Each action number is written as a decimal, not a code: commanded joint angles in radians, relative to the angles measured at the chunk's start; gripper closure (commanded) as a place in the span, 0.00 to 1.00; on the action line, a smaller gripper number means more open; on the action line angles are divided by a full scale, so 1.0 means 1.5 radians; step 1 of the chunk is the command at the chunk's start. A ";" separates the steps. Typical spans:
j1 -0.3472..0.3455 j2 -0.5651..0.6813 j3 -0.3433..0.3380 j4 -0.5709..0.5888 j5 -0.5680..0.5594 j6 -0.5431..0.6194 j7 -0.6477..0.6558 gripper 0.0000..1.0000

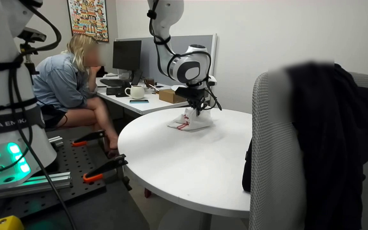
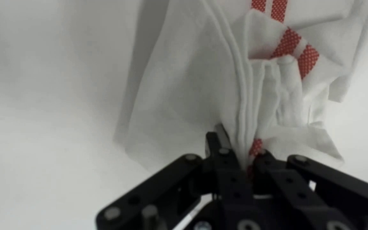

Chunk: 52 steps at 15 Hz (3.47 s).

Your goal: Use the cloth and wipe the table

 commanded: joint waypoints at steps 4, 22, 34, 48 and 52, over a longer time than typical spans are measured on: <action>-0.005 0.003 0.074 0.018 0.013 -0.005 -0.043 0.98; -0.083 -0.087 -0.005 -0.218 -0.055 -0.039 -0.200 0.98; -0.092 -0.148 -0.196 -0.296 -0.140 -0.033 -0.204 0.98; 0.051 -0.209 -0.074 -0.546 -0.169 0.143 -0.247 0.98; 0.167 -0.186 -0.068 -0.548 -0.153 0.205 -0.216 0.98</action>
